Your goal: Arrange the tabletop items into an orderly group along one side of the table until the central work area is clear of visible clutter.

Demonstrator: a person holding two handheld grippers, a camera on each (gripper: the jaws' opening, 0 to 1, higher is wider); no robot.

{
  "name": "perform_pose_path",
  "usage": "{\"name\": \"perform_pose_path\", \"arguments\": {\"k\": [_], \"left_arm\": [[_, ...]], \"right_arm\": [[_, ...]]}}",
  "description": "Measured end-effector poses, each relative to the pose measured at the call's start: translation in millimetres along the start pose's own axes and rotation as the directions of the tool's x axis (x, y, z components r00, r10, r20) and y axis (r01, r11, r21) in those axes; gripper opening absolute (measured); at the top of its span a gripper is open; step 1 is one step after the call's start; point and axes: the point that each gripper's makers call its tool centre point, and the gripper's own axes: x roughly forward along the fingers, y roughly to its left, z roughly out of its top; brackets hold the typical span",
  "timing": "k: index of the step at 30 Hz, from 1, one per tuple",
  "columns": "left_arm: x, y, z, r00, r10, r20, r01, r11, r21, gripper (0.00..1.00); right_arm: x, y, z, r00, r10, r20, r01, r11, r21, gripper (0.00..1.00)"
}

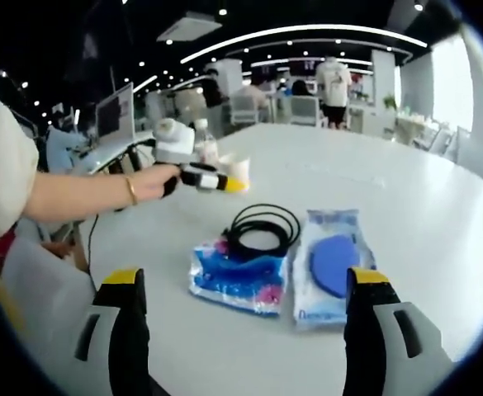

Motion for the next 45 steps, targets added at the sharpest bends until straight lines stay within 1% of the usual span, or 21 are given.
{"name": "perform_pose_path", "arguments": {"k": [5, 6, 7, 8, 9, 11, 15, 19, 24, 29, 32, 35, 37, 42, 45], "left_arm": [[-13.8, -8.0, -12.6, 0.999, -0.025, -0.025, 0.025, 1.0, -0.003, 0.87], [-16.9, -8.5, -14.7, 0.999, -0.018, -0.026, 0.018, 1.0, 0.0, 0.88], [-19.7, -9.0, -17.1, 0.999, -0.014, -0.033, 0.015, 1.0, 0.021, 0.89], [-23.2, -12.8, -20.9, 0.999, -0.026, -0.047, 0.028, 0.999, 0.041, 0.91], [-25.7, -13.7, -22.9, 0.998, -0.026, -0.054, 0.028, 0.999, 0.036, 0.94], [-30.5, -17.5, -24.4, 0.997, -0.047, -0.057, 0.048, 0.999, 0.025, 0.99], [-40.9, -22.8, -23.5, 0.996, -0.066, -0.061, 0.068, 0.997, 0.022, 0.99], [-52.3, -29.6, -20.0, 0.995, -0.088, -0.05, 0.09, 0.996, 0.02, 0.99], [-68.2, -41.0, -15.4, 0.992, -0.119, -0.042, 0.121, 0.992, 0.034, 0.99], [-83.7, -56.3, -15.2, 0.986, -0.162, -0.05, 0.164, 0.985, 0.05, 0.99], [-96.1, -66.4, -19.3, 0.981, -0.182, -0.067, 0.188, 0.979, 0.084, 0.99], [-105.0, -71.3, -20.6, 0.982, -0.182, -0.056, 0.187, 0.977, 0.1, 0.99], [-110.0, -74.2, -22.6, 0.98, -0.19, -0.064, 0.196, 0.975, 0.105, 0.99], [-124.1, -80.2, -18.2, 0.975, -0.214, -0.056, 0.218, 0.97, 0.106, 0.99], [-129.5, -82.2, -23.1, 0.97, -0.231, -0.079, 0.238, 0.967, 0.094, 0.99]], "right_arm": [[-1.8, -4.8, 4.4, 1.0, 0.001, 0.029, -0.002, 0.999, 0.048, 0.99], [-2.3, -5.7, 4.7, 0.999, 0.0, 0.033, -0.002, 0.998, 0.057, 0.99], [-3.0, -7.1, 4.9, 0.999, -0.002, 0.037, -0.001, 0.998, 0.068, 0.99], [-3.4, -8.1, 4.6, 0.999, -0.003, 0.037, 0.001, 0.997, 0.073, 0.99], [-3.8, -9.1, 4.4, 0.999, -0.005, 0.037, 0.003, 0.997, 0.078, 0.99], [-4.8, -11.6, 4.4, 0.999, -0.013, 0.037, 0.009, 0.996, 0.086, 0.99], [-6.2, -15.8, 5.5, 0.999, -0.023, 0.041, 0.019, 0.995, 0.099, 0.99], [-7.1, -17.4, 7.6, 0.999, -0.028, 0.046, 0.023, 0.994, 0.104, 0.99], [-7.9, -16.0, 9.9, 0.999, -0.018, 0.045, 0.013, 0.995, 0.1, 0.98], [-5.3, -11.7, 10.8, 0.999, 0.017, 0.032, -0.019, 0.997, 0.078, 0.96], [-2.5, -10.0, 10.0, 0.999, 0.038, 0.024, -0.039, 0.998, 0.054, 0.96], [0.7, -7.6, 10.5, 0.998, 0.057, 0.026, -0.057, 0.998, 0.03, 0.94], [3.8, -6.0, 9.3, 0.997, 0.069, 0.02, -0.07, 0.997, 0.027, 0.93], [10.8, -4.3, 3.9, 0.996, 0.091, 0.001, -0.091, 0.996, 0.017, 0.91], [14.7, -1.8, -0.2, 0.994, 0.108, -0.012, -0.108, 0.994, -0.001, 0.87]]}}
